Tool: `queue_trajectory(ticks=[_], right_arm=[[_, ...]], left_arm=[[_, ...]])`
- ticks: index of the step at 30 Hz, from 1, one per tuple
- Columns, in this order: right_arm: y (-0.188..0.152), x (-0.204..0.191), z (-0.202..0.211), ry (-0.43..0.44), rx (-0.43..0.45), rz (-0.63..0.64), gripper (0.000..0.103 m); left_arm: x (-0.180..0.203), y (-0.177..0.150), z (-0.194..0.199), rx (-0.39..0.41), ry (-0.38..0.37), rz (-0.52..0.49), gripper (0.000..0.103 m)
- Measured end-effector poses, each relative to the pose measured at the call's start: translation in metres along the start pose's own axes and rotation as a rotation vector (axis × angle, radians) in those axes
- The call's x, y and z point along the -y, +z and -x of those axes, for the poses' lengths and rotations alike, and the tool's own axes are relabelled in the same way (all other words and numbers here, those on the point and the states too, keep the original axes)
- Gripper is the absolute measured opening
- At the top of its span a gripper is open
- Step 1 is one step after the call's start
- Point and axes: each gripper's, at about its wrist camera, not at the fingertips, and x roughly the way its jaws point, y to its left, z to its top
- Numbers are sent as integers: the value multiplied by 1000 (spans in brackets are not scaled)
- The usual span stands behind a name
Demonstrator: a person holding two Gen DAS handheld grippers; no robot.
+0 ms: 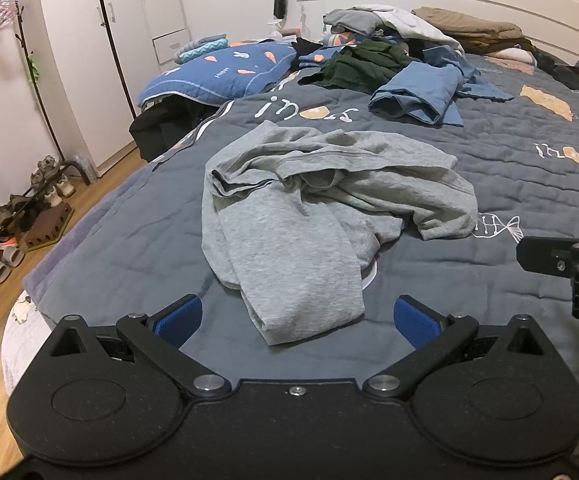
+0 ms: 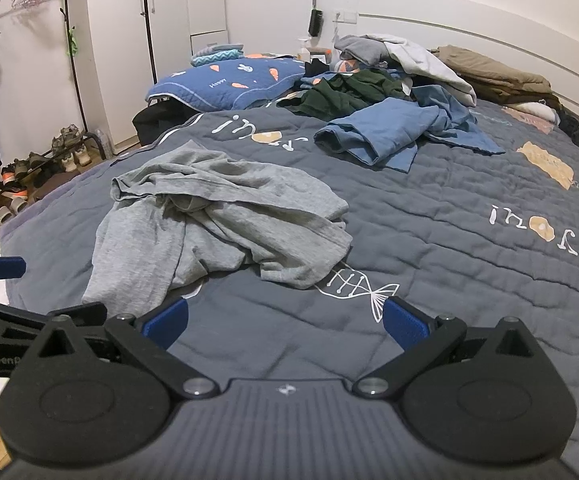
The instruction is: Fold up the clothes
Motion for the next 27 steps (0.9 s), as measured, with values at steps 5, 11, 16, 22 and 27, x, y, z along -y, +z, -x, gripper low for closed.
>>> queue_trajectory(ticks=[5, 11, 16, 22, 27], right_arm=[[1, -1, -1, 2, -3, 1, 103], [0, -3, -2, 4, -8, 4, 103], [0, -3, -2, 9, -9, 0, 103], [-1, -5, -2, 10, -11, 6, 103], [0, -6, -1, 13, -7, 6, 103]], left_arm=[[-1, 1, 0, -3, -4, -1, 103], [0, 0, -2, -4, -3, -8, 103], [-2, -1, -2, -5, -2, -2, 103], [-3, -3, 0, -3, 4, -9, 103], [-4, -2, -1, -2, 3, -3, 103]])
